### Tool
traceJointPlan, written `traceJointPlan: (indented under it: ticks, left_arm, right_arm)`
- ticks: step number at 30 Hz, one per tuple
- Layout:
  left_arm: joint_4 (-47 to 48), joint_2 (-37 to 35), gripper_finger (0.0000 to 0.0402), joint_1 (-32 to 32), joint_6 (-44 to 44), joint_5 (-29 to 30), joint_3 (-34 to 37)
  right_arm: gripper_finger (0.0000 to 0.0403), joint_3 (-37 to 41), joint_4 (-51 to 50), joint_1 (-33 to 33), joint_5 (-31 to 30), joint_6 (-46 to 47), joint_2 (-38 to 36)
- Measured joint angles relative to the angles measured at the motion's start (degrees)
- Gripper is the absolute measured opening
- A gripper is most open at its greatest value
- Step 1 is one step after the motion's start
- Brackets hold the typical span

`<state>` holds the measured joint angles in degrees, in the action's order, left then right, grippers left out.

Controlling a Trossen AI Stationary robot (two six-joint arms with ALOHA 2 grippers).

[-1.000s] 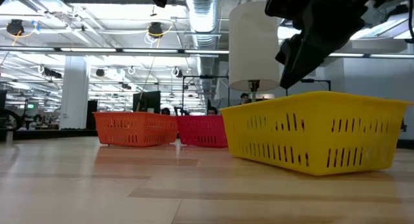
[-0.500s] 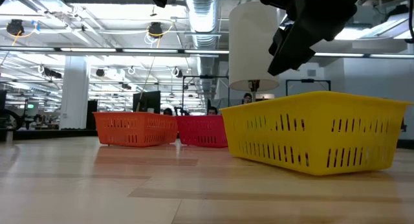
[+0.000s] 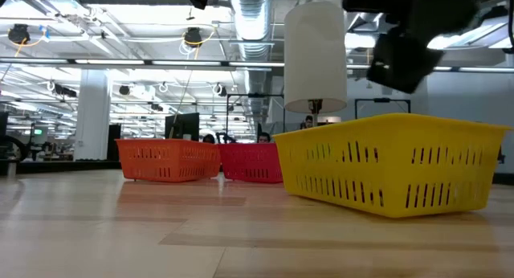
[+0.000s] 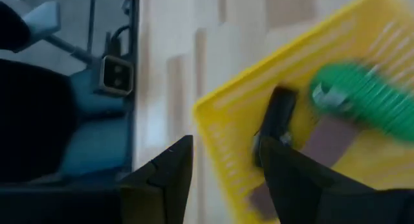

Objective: Pick & Place Office items
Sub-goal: Put the blue charger adapter into the orange bin

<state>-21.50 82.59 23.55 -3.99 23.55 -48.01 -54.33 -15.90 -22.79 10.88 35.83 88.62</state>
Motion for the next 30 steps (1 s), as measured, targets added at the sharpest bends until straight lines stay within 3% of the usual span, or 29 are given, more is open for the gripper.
traceJointPlan:
  ticks: [10, 21, 30]
  left_arm:
    - [0.02, 0.0, 0.0154, 0.0, 0.0, 0.0, 0.0]
    - [0.02, -0.02, 0.0154, 0.0, 0.02, -0.01, 0.0]
    - [0.02, 0.0, 0.0154, 0.0, 0.0, 0.0, 0.0]
  right_arm:
    - [0.021, 0.02, -0.64, -2.74, 1.22, 6.7, 0.0]
    - [0.0193, 0.02, -10.13, -7.97, 1.97, 34.09, 0.0]
    - [0.0191, 0.02, -9.99, -15.34, 4.1, 51.03, 0.0]
